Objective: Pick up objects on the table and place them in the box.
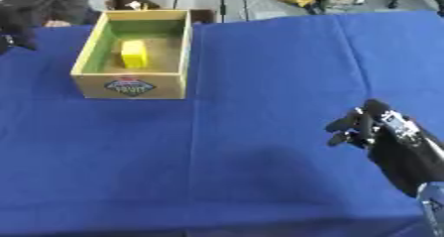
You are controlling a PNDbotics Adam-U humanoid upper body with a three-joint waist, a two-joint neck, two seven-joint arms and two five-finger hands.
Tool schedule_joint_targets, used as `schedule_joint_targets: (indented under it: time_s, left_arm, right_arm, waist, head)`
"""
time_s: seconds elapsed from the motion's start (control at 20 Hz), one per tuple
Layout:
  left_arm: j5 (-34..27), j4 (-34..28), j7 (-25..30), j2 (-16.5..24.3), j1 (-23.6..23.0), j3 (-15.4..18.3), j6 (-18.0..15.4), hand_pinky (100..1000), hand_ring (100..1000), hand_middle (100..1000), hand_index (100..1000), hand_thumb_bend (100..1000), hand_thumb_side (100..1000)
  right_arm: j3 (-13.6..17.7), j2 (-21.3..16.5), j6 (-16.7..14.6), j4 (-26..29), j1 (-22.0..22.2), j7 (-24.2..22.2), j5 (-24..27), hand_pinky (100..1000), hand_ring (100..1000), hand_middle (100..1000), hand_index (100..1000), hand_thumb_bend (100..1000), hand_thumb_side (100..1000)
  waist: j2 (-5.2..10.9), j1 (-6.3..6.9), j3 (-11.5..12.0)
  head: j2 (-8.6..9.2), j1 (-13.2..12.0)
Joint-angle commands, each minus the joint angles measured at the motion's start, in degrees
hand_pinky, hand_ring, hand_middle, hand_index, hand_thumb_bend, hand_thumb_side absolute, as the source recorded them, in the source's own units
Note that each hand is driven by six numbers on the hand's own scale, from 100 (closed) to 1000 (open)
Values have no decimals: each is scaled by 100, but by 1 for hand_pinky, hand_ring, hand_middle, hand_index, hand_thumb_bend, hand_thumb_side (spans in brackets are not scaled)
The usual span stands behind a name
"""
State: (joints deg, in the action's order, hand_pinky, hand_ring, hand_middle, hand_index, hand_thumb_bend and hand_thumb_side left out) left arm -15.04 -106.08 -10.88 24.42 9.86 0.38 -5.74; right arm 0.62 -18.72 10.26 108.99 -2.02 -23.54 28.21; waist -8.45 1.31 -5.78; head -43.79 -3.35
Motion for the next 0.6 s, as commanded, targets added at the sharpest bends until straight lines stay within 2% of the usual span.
schedule_joint_targets:
  time_s: [0.05, 0.6]
  left_arm:
    - [-85, -116, 28, -129, -134, 129, -16, 534, 571, 536, 684, 236, 920]
    - [130, 5, 117, -568, -481, 186, -85, 535, 572, 537, 689, 242, 938]
  right_arm:
    - [55, -46, -3, 60, -45, 27, -21, 576, 654, 482, 385, 100, 590]
    - [54, -43, 0, 69, -56, 23, -20, 577, 655, 482, 385, 100, 591]
  waist:
    - [51, -4, 25]
    - [42, -7, 49]
  head:
    - [24, 25]
    - [7, 54]
